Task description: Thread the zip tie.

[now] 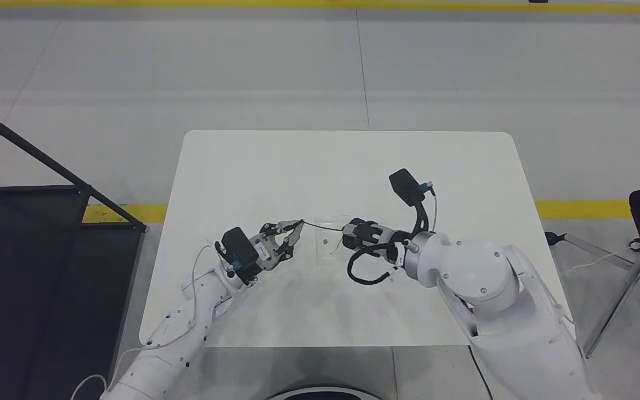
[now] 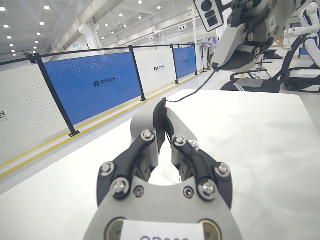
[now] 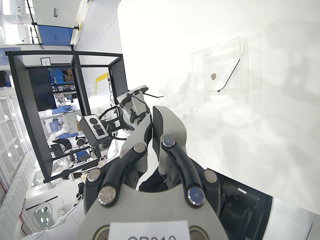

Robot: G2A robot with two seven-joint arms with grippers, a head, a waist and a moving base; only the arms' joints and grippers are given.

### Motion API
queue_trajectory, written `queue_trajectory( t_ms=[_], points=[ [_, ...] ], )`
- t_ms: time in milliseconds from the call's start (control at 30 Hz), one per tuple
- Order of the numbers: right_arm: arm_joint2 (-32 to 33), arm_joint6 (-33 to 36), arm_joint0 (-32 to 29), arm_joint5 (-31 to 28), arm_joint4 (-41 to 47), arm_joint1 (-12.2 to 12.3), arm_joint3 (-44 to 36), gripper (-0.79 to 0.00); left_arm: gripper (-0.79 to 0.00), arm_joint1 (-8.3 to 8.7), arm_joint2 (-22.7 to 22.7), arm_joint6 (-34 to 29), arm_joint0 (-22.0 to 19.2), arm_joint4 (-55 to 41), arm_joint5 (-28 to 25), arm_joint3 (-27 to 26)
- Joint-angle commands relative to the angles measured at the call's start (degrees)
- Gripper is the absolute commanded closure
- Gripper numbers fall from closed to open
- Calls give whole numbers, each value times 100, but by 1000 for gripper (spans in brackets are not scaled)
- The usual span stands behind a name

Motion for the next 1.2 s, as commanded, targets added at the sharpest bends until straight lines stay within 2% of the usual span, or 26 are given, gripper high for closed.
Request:
queue_trajectory(
  t_ms=[0,1167],
  points=[
    [-14,-9,2,-15,-7,3,-3,0,0,-1,6,-7,-3,9,0,3],
    [430,-671,-452,-888,1063,-16,-49,0,0,-29,116,93,-47,77,-19,84]
  ],
)
